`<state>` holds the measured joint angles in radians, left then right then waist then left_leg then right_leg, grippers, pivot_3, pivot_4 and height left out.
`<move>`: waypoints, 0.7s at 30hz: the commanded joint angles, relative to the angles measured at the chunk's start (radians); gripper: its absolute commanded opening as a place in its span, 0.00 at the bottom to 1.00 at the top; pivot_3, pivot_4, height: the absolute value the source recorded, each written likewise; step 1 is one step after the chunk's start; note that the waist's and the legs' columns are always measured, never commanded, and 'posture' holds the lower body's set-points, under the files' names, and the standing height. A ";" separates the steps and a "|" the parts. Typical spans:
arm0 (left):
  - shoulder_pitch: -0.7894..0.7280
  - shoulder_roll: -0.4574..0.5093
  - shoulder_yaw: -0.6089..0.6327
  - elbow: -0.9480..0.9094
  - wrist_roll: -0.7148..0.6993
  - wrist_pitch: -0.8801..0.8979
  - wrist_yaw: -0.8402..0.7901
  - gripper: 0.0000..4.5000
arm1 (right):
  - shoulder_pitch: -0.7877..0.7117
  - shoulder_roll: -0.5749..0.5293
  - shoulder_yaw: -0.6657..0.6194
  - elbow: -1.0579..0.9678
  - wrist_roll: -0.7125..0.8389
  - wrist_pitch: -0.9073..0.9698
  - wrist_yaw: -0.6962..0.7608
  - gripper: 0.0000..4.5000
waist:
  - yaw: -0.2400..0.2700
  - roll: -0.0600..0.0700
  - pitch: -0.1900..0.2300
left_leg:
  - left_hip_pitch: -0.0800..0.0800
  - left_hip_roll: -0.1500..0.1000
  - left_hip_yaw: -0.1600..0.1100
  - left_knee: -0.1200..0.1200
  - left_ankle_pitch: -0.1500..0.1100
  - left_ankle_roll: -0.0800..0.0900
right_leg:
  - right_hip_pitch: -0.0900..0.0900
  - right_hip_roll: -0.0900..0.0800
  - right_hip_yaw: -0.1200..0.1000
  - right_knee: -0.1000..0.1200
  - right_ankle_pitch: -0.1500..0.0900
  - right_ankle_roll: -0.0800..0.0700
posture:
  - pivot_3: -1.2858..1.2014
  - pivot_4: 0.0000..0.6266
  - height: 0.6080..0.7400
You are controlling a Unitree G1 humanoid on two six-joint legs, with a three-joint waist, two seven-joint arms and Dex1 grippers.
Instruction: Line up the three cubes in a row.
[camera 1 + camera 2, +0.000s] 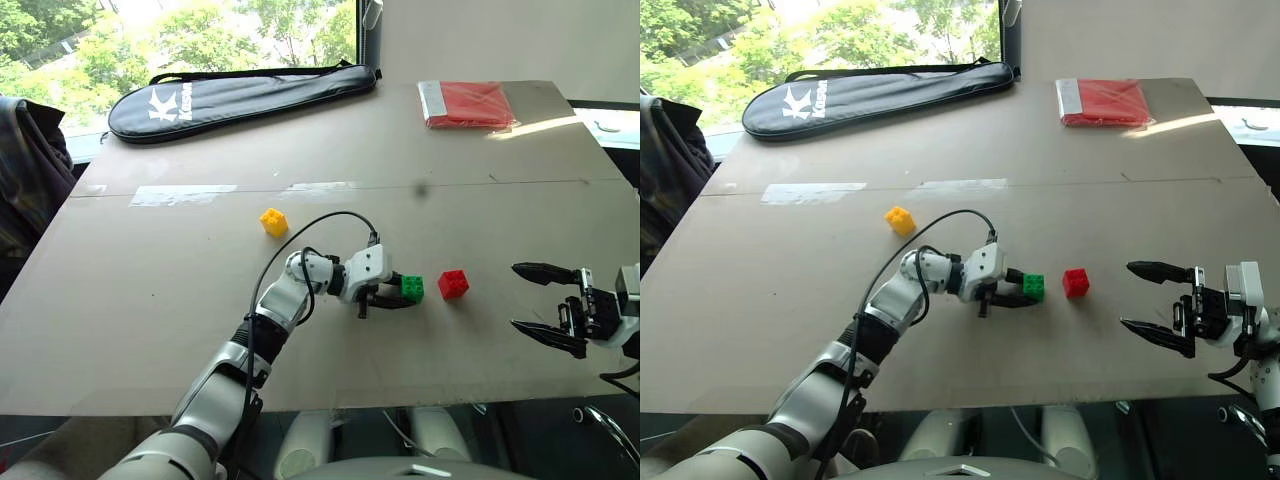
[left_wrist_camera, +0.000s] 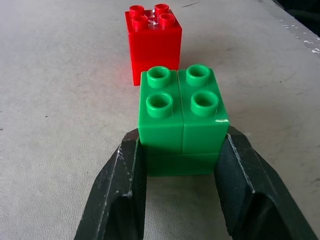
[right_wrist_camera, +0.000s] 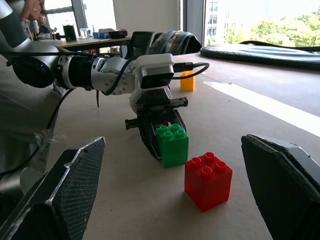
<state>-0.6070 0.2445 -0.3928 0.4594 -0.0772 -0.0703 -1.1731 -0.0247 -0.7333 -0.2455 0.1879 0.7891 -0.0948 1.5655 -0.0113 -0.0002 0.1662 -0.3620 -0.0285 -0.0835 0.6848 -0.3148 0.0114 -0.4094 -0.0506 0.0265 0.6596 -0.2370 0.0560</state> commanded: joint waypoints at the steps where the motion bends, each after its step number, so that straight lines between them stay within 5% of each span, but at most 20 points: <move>1: -0.012 -0.005 0.012 0.018 0.020 -0.016 0.027 0.28 | -0.002 0.003 -0.031 0.000 0.002 -0.025 0.049 1.00 | 0.000 0.000 0.000 | 0.000 0.000 0.000 0.000 0.000 0.000 | 0.000 0.000 0.000 0.000 0.000 0.000 | 0.52 0.24 1.00; 8: 0.008 0.002 0.010 0.008 0.010 -0.009 0.013 0.28 | -0.012 0.006 -0.024 0.015 0.002 -0.041 0.049 1.00 | 0.000 0.000 0.000 | 0.000 0.000 0.000 0.000 0.000 0.000 | 0.000 0.000 0.000 0.000 0.000 0.000 | 0.52 0.24 1.00; 9: 0.009 0.003 0.011 0.009 0.008 -0.007 0.011 0.51 | -0.013 0.006 -0.022 0.017 0.002 -0.043 0.049 1.00 | -0.001 0.000 0.000 | 0.000 0.000 0.000 0.000 0.000 0.000 | 0.000 0.000 0.000 0.000 0.000 0.000 | 0.52 0.24 1.00; 14: 0.006 0.010 0.004 0.026 0.031 -0.033 0.023 0.92 | -0.012 0.002 -0.014 0.023 0.003 -0.051 0.049 1.00 | -0.002 0.000 0.000 | 0.000 0.000 0.000 0.000 0.000 0.000 | 0.000 0.000 0.000 0.000 0.000 0.000 | 0.52 0.24 1.00; 21: 0.018 0.023 0.016 0.011 0.025 -0.033 0.024 0.92 | -0.008 -0.002 -0.012 0.030 0.002 -0.057 0.049 1.00 | -0.002 0.000 0.000 | 0.001 0.000 0.000 0.000 0.000 0.000 | 0.000 0.000 0.000 0.001 0.000 0.000 | 0.52 0.24 1.00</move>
<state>-0.6063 0.2489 -0.3926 0.4706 -0.0610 -0.0989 -1.1547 -0.0285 -0.7271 -0.2457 0.2193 0.7827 -0.1345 1.5655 -0.0133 0.0000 0.1660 -0.3614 -0.0285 -0.0834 0.6848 -0.3147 0.0113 -0.4094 -0.0504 0.0267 0.6603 -0.2370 0.0560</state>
